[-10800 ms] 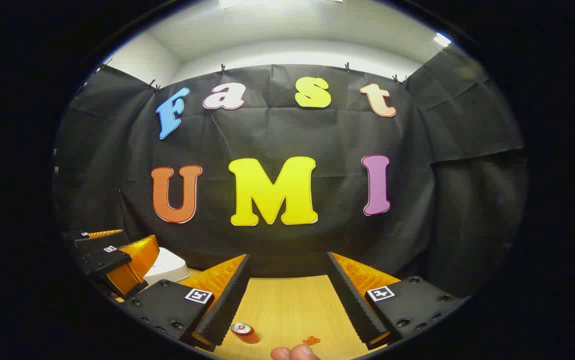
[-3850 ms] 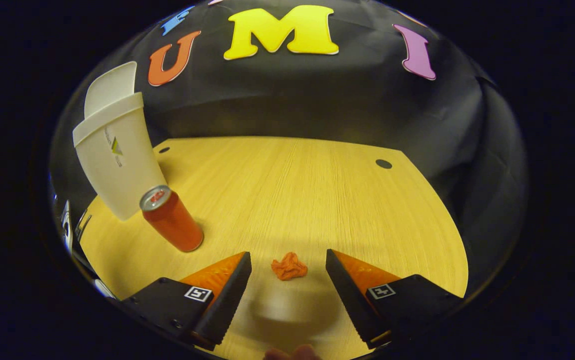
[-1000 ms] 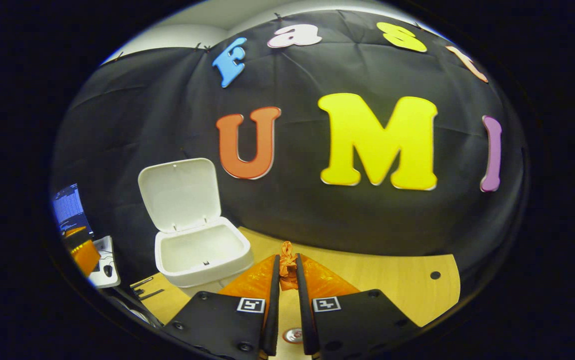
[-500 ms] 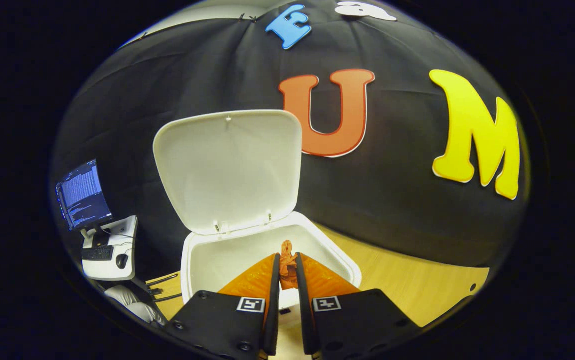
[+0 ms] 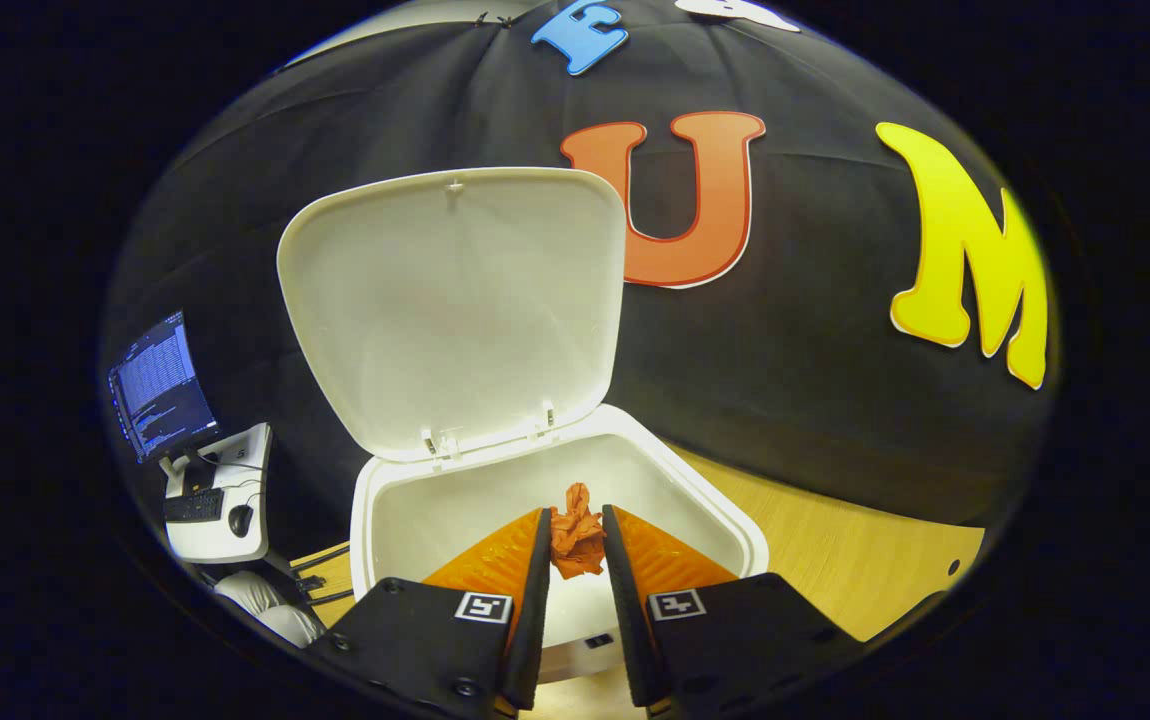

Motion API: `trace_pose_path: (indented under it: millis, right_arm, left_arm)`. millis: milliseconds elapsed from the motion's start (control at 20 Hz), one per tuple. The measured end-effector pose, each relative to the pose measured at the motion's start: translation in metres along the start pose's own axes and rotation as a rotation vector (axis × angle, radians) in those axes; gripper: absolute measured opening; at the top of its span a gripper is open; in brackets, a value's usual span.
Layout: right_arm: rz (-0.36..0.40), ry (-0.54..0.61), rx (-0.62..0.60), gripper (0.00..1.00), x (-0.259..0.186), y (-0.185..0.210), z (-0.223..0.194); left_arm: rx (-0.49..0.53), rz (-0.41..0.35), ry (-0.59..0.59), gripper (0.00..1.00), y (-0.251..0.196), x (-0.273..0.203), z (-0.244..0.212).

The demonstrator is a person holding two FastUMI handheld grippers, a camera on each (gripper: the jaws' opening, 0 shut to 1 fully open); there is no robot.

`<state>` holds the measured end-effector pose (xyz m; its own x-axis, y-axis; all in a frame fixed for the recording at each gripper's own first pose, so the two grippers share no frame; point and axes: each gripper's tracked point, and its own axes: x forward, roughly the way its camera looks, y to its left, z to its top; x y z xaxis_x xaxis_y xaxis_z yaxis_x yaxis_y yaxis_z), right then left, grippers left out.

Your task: Press the lid of the desktop garbage bin to open it, pick up the crumpled paper on the desktop and throw it into the bin, then pick up the pop can on the desktop and drop it into the bin, and finally close the garbage bin lid.

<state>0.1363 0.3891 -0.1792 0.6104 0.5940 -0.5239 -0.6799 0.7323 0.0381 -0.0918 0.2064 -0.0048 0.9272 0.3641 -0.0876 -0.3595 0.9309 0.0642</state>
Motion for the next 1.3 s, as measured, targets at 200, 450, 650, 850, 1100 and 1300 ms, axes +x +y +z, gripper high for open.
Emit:
trace_pose_path:
  millis: [200,450,650,850,1100,1300]
  right_arm:
    - [-0.004,0.015,0.004,0.41,0.003,0.003,-0.005]
    - [-0.004,0.012,0.025,0.64,-0.001,0.01,-0.012]
    - [0.004,-0.034,0.052,0.68,-0.022,-0.001,0.003]
    - [-0.054,-0.134,0.082,0.68,-0.066,-0.025,0.019]
    - [-0.192,-0.299,0.098,0.68,-0.154,-0.079,0.036]
    - [-0.333,-0.367,0.132,0.71,-0.231,-0.132,0.024]
  left_arm:
    - [0.002,-0.008,-0.003,0.96,0.001,0.002,-0.001]
    - [-0.006,-0.017,0.0,0.96,-0.001,0.003,-0.002]
    - [-0.013,-0.041,0.0,0.96,-0.004,0.004,-0.005]
    - [-0.028,-0.101,-0.014,0.96,-0.019,0.01,-0.009]
    - [-0.031,-0.259,-0.022,0.96,-0.077,0.018,-0.009]
    - [-0.069,-0.374,0.012,0.96,-0.124,0.023,-0.02]
